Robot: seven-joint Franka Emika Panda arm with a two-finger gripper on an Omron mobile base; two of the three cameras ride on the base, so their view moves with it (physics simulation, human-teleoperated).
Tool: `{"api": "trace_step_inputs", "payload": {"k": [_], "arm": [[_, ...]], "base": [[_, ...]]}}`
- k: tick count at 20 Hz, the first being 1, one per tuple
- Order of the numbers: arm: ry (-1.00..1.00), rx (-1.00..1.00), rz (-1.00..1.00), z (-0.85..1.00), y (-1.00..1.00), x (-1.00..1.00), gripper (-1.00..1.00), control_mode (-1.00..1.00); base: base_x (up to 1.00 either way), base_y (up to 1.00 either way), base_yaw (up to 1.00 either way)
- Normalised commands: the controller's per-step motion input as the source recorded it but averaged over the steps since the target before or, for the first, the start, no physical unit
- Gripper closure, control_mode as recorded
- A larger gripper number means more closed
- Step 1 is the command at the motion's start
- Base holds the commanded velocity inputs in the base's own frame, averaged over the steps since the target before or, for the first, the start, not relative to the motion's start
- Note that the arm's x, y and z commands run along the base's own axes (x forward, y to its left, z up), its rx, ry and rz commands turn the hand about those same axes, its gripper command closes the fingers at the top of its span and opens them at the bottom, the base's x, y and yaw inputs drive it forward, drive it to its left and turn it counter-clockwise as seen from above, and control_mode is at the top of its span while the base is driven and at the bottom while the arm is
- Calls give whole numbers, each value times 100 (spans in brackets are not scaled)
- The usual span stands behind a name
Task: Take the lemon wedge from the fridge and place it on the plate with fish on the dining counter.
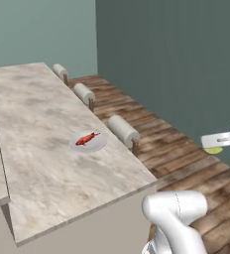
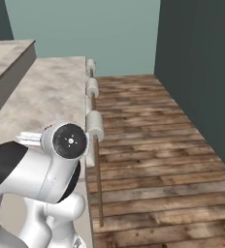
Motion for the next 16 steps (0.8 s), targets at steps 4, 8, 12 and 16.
{"api": "trace_step_inputs", "payload": {"k": [4, 8, 12, 16], "arm": [[0, 0, 0, -9, 33, 50, 100, -100], [4, -6, 0, -26, 99, 100, 100, -100], [12, -8, 0, -33, 100, 100, 100, -100], [13, -8, 0, -49, 96, 100, 100, -100]], "base": [[50, 41, 13], [0, 0, 0], [0, 0, 0], [0, 0, 0]]}}
